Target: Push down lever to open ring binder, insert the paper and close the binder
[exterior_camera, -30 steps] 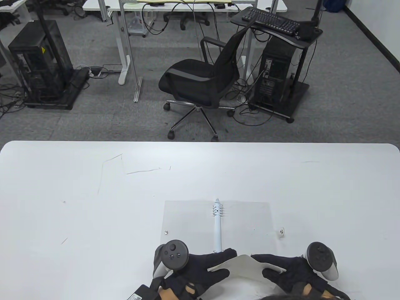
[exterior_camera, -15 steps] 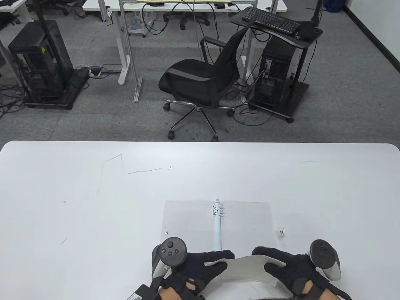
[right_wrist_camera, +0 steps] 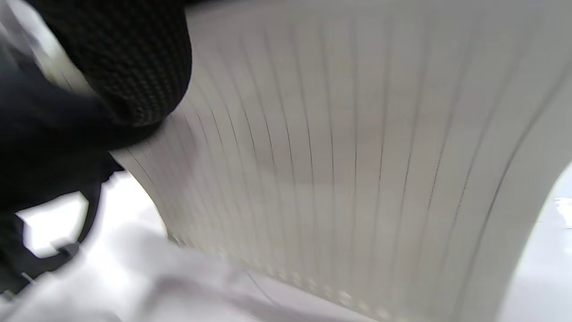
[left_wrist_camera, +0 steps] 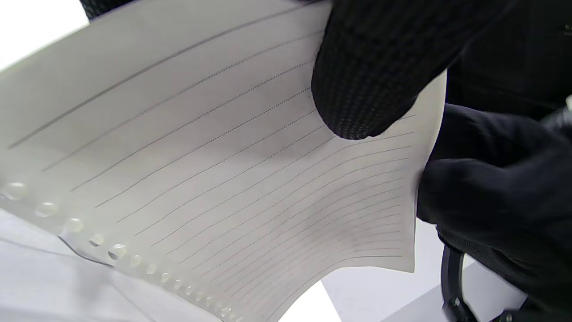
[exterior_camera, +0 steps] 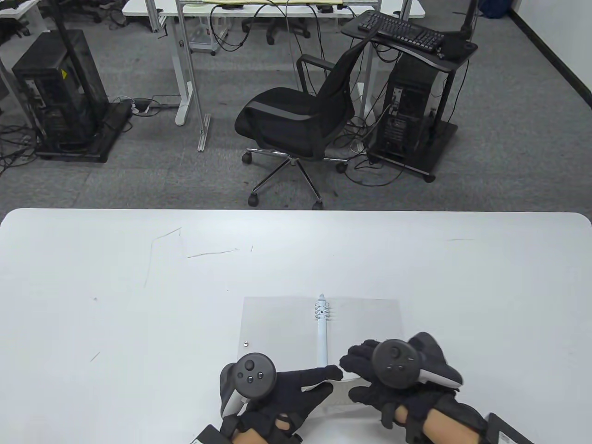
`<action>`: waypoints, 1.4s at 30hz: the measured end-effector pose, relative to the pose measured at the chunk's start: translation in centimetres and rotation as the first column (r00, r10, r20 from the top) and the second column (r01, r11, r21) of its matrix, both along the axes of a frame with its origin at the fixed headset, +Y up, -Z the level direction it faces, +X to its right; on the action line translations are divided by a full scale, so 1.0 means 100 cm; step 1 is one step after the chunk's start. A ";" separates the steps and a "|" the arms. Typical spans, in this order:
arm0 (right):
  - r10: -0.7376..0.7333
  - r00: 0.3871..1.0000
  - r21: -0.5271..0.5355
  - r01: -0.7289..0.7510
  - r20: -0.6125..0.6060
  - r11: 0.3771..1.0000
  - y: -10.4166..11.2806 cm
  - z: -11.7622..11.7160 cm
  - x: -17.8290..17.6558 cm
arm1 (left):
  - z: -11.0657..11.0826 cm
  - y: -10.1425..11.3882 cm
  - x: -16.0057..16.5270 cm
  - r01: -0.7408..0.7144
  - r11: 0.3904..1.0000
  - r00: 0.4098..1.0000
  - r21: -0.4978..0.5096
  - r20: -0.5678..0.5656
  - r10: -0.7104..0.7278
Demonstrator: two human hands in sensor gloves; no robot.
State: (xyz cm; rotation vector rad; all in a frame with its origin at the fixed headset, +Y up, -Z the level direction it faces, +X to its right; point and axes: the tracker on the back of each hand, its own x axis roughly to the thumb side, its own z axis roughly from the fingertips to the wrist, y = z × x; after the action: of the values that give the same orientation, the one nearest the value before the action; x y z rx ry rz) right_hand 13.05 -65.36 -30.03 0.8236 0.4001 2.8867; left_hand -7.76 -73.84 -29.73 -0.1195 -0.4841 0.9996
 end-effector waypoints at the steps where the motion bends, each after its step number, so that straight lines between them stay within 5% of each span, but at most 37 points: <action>1: 0.081 0.996 0.007 -0.082 0.026 0.997 -0.004 -0.002 -0.011 | 0.001 0.000 0.000 0.007 1.000 1.000 0.004 0.008 -0.007; 6: 0.134 0.989 -0.028 -0.132 0.067 0.991 -0.010 -0.012 -0.019 | 0.002 0.002 -0.001 0.004 1.000 1.000 0.018 0.010 -0.004; 10: -0.074 0.992 -0.092 0.084 0.102 0.992 -0.001 -0.023 0.017 | -0.005 0.012 -0.022 -0.094 0.995 0.994 0.027 -0.061 0.095; 12: -0.274 0.952 -0.145 0.293 0.135 0.945 -0.001 -0.030 0.044 | -0.011 0.013 -0.037 -0.187 0.982 0.976 0.012 -0.108 0.187; 14: -0.527 0.811 -0.219 0.579 0.253 0.785 -0.009 -0.032 0.076 | -0.018 0.008 -0.047 -0.377 0.924 0.924 -0.056 -0.087 0.372; 16: -0.678 0.654 -0.239 0.755 0.335 0.610 -0.023 -0.032 0.093 | -0.021 0.001 -0.043 -0.532 0.832 0.843 -0.159 -0.009 0.537; 18: -0.743 0.567 -0.267 0.823 0.355 0.500 -0.039 -0.028 0.098 | -0.021 -0.005 -0.032 -0.558 0.782 0.797 -0.278 0.083 0.598; 22: -0.773 0.539 -0.337 0.834 0.334 0.437 -0.068 -0.017 0.085 | -0.017 -0.011 -0.010 -0.415 0.857 0.829 -0.306 0.261 0.495; 25: -0.802 0.503 -0.393 0.842 0.322 0.370 -0.085 -0.009 0.068 | -0.013 -0.013 -0.001 -0.425 0.869 0.837 -0.255 0.256 0.484; 29: -0.819 0.512 -0.436 0.819 0.260 0.373 -0.096 -0.002 0.061 | -0.009 -0.015 0.002 -0.479 0.828 0.804 -0.291 0.233 0.547; 32: -0.859 0.472 -0.356 0.851 0.199 0.386 -0.086 0.001 0.068 | -0.006 -0.013 0.004 -0.410 0.885 0.861 -0.221 0.225 0.455; 36: -0.910 0.398 -0.265 0.896 0.115 0.358 -0.073 0.007 0.071 | -0.002 -0.013 0.009 -0.425 0.877 0.853 -0.225 0.223 0.471; 42: -0.881 0.435 -0.298 0.879 0.185 0.371 -0.093 0.001 0.075 | -0.009 -0.027 0.007 -0.405 0.886 0.859 -0.227 0.237 0.454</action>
State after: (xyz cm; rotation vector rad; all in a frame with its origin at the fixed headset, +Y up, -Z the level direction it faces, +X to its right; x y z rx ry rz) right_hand 20.51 -74.64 -29.95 0.6661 0.3125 1.7006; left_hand -7.10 -76.53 -30.65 -0.3216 -0.7086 1.4790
